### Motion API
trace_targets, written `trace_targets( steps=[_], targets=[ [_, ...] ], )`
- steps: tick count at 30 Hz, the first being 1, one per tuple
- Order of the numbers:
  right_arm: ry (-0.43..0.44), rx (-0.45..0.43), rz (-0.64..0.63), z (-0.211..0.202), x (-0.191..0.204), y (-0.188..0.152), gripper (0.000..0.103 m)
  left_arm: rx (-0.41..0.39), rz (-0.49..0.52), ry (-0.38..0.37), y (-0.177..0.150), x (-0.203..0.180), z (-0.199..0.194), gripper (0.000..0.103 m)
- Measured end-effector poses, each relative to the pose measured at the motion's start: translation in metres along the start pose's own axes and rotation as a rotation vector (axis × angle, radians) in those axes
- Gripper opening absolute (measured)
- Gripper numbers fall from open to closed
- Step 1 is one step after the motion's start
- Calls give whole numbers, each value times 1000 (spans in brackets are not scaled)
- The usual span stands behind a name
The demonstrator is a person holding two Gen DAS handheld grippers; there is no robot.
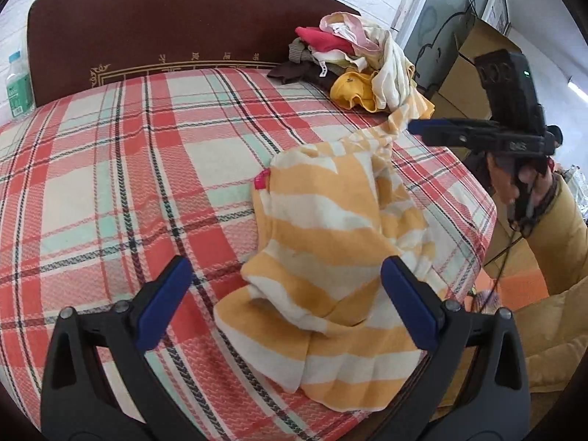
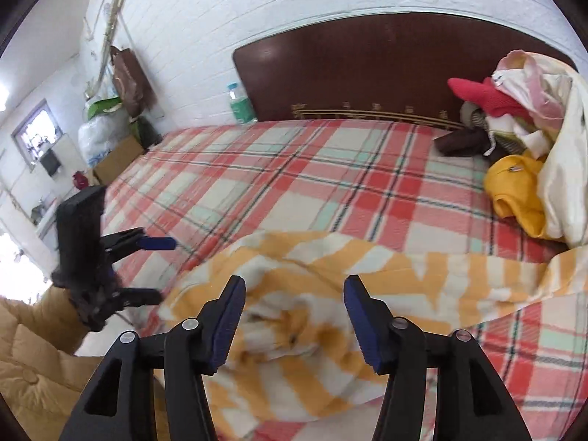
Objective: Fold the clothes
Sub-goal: 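Lower the striped garment onto the open bed with the right tool, then grasp the garment with the left tool and lift it while the right tool holds another edge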
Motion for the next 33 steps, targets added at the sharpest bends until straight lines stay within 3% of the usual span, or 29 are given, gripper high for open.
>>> trace_targets(
  steps=[4,9,11,12,13,14,15,16,18,22,27,29,30,31,33],
  targets=[
    [-66,97,-92,39,-27,14,63,92,-35,-33,-9,-7,21,103],
    [-22,244,-213,100,-35,8,68,141,-66,-52,-21,-12,28,102],
    [17,287,-211,113,-36,0,68,140,-70,-59,-21,-12,27,90],
    [37,307,-211,120,-37,-4,68,139,-73,-62,-21,-12,27,72],
    [57,321,-206,122,-36,-9,63,142,-71,-61,-21,-12,27,49],
    [77,334,-202,124,-35,-13,40,147,-66,-58,-21,-12,27,37],
    [94,333,-207,122,-32,-15,30,148,-59,-51,-21,-12,26,26],
    [108,331,-212,120,-30,-17,13,142,-54,-40,-19,-11,25,24],
    [90,314,-203,106,-29,-15,8,120,-51,-27,-13,-8,20,21],
    [67,159,-150,58,-22,14,6,10,-50,-21,17,-2,-3,20],
    [66,-138,-80,-27,-3,73,6,-145,-27,-16,58,4,-38,25],
    [66,-237,-91,-56,12,95,6,-171,-26,13,65,10,-42,52],
    [66,-278,-100,-68,20,104,6,-179,-32,4,66,11,-44,76],
    [65,-319,-110,-81,28,113,6,-187,-40,-19,66,12,-46,83],
    [66,-372,-147,-99,47,122,6,-202,-56,-63,65,13,-50,83]
  ],
)
Point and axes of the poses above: each gripper's, at about its wrist camera, not at the fingertips, and z roughly the way its jaws point, x to its left, y to its top, the point moved 7 cm from there along z, roughly the way its jaws point, and after that the axes turned 12 degrees about -x, right-handed, at the moved point
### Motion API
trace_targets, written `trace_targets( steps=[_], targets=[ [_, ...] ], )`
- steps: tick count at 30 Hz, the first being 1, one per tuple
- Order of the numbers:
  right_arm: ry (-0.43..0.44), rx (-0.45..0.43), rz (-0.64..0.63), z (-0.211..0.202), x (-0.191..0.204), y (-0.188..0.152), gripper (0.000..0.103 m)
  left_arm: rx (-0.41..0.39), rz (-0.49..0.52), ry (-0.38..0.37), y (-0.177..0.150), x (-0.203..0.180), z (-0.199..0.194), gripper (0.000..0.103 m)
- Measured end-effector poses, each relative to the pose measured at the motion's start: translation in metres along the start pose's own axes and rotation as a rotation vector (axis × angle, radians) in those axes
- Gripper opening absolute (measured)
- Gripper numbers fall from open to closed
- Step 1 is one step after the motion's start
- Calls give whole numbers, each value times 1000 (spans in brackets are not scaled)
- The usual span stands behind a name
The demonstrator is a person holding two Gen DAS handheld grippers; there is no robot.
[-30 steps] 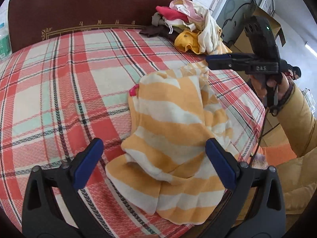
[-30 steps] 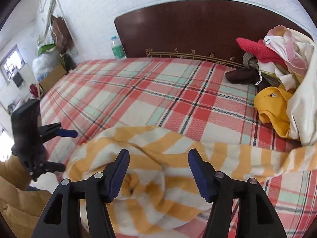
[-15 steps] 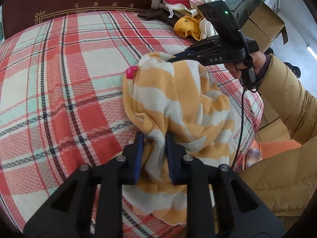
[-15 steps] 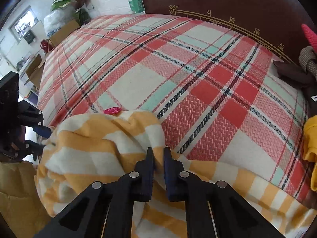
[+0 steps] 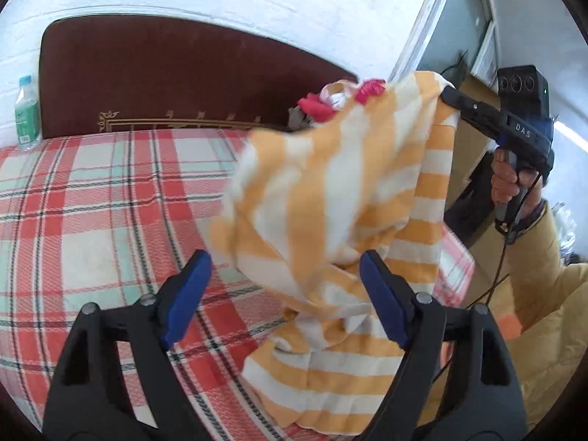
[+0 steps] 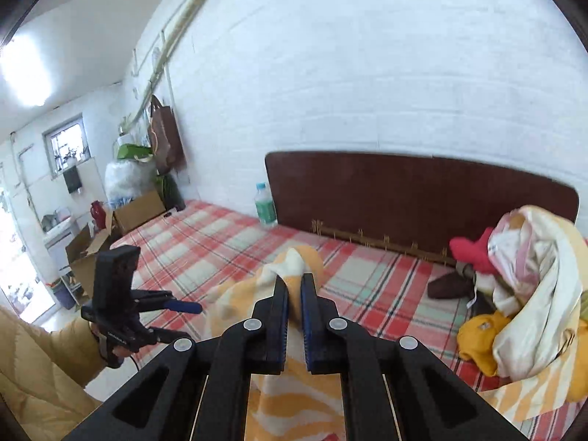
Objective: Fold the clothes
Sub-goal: 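Grasp the garment with the left tool and lift it while the right tool holds another edge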
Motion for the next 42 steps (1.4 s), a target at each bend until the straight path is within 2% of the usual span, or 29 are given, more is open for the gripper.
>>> trace_targets(
  steps=[5,9,11,13,15,16,18,19,20,22,24,25,27,28,30,31,32,34,37,39,42],
  targets=[
    [48,-50,-38,-11,40,16,6,23,31,24,-6,10,11,83],
    [86,-107,-48,-26,64,28,4,76,-34,-55,-18,8,29,84],
    [114,-140,-55,-36,75,36,4,100,-31,-80,-25,3,41,84],
    [95,-127,-85,-35,80,36,5,129,-27,-54,-33,3,56,84],
    [70,-57,-48,-23,70,24,7,168,-55,-46,-44,7,70,84],
    [34,-18,-43,-16,61,13,14,185,-65,-32,-50,10,75,84],
    [-32,79,-12,1,40,-19,43,206,-78,-10,-58,16,77,84],
    [-62,135,14,11,29,-38,64,207,-89,-5,-60,19,76,84],
    [-80,180,55,18,20,-59,71,198,-103,0,-60,22,74,84],
    [-60,247,133,31,15,-98,74,177,-137,13,-58,29,71,84],
    [-27,303,208,42,16,-133,74,170,-153,54,-54,40,76,84],
    [-10,330,245,47,17,-151,74,174,-140,99,-53,46,80,84],
    [27,365,301,58,22,-177,74,186,-47,237,-55,58,92,81],
    [22,371,307,63,22,-184,73,199,-16,256,-58,60,97,75],
    [13,371,343,72,18,-190,54,234,21,248,-63,61,107,67],
    [17,361,361,75,13,-190,32,250,41,240,-67,61,112,64],
    [11,354,369,78,9,-190,17,263,63,236,-71,60,116,59],
    [1,342,366,79,3,-186,13,299,95,219,-77,58,125,34],
    [-7,305,351,75,-2,-174,10,319,132,196,-79,48,134,13],
    [-4,260,342,67,-5,-160,10,301,162,208,-74,43,139,10],
    [-24,195,322,52,-10,-135,10,225,167,252,-52,43,135,5]
  ],
)
Point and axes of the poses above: each gripper's, at about its wrist camera, not at the fingertips, and z roughly the way its jaws point, x to its left, y to its top, the point moved 7 cm from there along z, roughly the way its jaws point, and after that the axes turned 12 degrees about -x, right-handed, at the moved point
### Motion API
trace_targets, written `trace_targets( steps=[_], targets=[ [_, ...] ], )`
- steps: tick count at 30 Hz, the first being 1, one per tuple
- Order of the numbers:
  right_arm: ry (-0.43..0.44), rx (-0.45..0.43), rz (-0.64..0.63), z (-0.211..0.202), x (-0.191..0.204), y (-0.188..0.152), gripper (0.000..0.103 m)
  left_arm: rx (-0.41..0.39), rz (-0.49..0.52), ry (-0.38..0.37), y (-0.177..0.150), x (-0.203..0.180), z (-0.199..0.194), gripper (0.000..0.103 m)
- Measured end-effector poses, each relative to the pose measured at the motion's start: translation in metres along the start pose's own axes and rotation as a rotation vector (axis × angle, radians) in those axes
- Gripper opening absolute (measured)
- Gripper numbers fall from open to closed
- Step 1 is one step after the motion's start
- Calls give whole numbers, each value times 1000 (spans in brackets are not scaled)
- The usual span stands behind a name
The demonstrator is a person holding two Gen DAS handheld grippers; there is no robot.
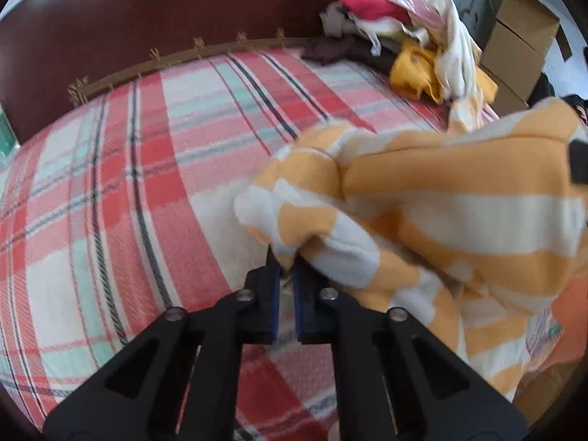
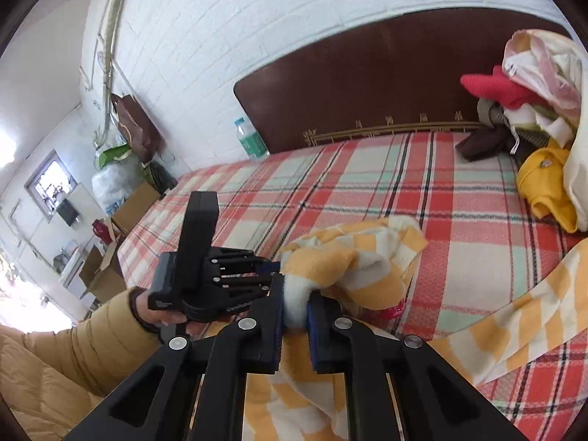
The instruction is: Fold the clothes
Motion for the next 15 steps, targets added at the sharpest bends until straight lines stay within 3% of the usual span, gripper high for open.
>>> trace_targets(
  steps=[5,10,12,15],
  targets=[
    [-10,-107,-79,-38,13,43,10,-215,-90,111,56,37,-58,5],
    [-29,-204,-160,-58,20,82,10,-443,-135,230,101,85,-157,5],
    [-45,-185,-162,-48,13,85,10,-480,-104,291,100,99,-182,5],
    [-70,-89,-177,-13,1,69,10,-425,-59,309,71,112,-189,5]
  ],
)
Point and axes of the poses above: each gripper's, at about its wrist camera, not at the fingertips, and z roughly the way its jaws point, x to its left, y to its top, the point moved 7 cm from there along z, roughly the way its jaws point, and after that the axes turned 12 degrees about -x, right-handed, at the moved point
